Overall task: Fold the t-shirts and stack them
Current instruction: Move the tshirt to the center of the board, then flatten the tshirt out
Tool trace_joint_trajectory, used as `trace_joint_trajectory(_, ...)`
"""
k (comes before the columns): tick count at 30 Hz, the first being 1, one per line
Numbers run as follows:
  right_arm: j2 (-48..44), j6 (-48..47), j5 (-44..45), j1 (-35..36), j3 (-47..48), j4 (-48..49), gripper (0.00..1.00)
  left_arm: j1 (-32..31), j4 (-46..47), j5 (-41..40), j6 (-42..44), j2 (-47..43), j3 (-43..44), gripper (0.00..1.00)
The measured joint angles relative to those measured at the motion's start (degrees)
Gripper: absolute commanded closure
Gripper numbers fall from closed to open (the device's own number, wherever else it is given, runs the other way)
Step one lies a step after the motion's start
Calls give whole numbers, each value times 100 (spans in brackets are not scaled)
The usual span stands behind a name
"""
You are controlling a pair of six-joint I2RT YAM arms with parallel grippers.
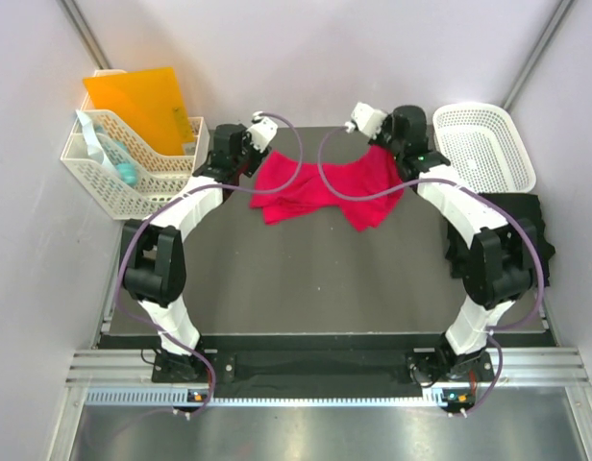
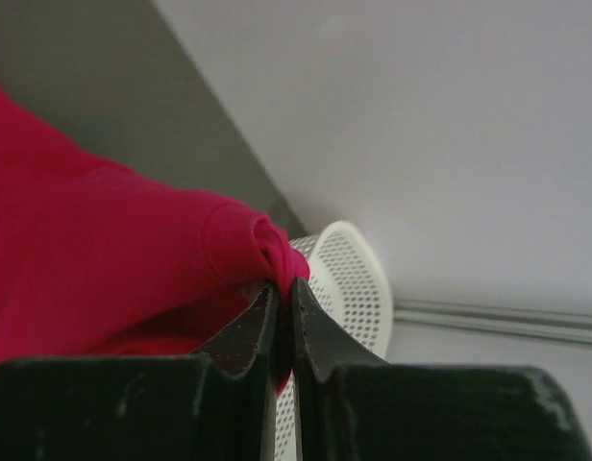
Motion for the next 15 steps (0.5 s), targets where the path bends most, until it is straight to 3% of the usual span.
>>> trace_joint_trajectory(2,0,15,2,0,-240,-415,80,0,-66,9,61,-9,-2,40)
trace_joint_trajectory(3,0,39,13,-2,-319,-579,67,0,-103,22,96,-9,-2,39)
trace_joint_trajectory(5,0,68,66,-7,-376,-776,54,0,-186,59,170,-9,-2,36)
trace_joint_trajectory(6,0,76,107,-11,-376,-841,43,0,-251,83,199,-9,-2,35)
trace_joint_trajectory(9,2,107,332,-28,-374,-859,33,0,-450,203,310,-9,-2,29)
trace_joint_trajectory(15,122,153,1054,-129,-339,-667,27,0,-605,422,704,-9,-177,25)
